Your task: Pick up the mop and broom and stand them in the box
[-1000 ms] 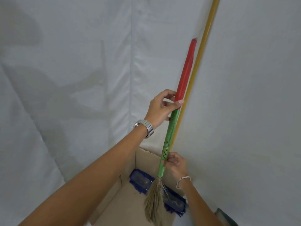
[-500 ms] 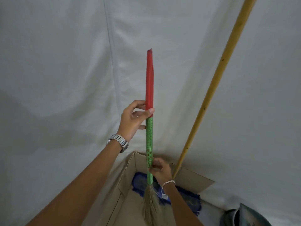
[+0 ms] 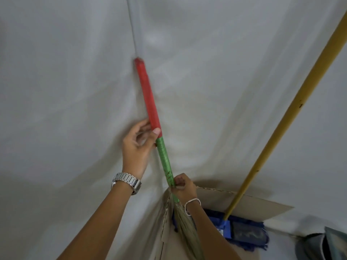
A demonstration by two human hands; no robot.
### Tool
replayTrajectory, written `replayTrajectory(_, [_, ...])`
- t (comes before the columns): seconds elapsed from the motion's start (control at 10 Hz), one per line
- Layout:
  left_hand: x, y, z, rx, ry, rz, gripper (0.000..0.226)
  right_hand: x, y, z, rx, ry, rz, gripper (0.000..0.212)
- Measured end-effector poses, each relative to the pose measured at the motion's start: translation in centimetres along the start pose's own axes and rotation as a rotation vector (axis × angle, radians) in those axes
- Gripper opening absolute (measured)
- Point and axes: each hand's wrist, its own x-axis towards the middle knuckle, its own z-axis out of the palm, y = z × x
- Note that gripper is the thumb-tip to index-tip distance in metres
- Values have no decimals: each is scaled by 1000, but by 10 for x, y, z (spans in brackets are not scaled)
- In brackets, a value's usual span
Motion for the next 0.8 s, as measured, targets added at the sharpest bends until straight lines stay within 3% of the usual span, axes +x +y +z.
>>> replayTrajectory(0.3, [1,-10,-5,91,250,158,45,5,0,33,-23,69,24,40])
replayTrajectory(0.4, [-3,-9,-4,157,289,224,47,3,-1,32,-28,26,35,21])
replayTrajectory(0.7, [-27,-11,-14,269,135,213,40,-18,-1,15,-220,-156,-37,50])
replayTrajectory(0.8, [-43,0,-14,305,77,176,56,-29,-8,-6,-325,-211,-45,52])
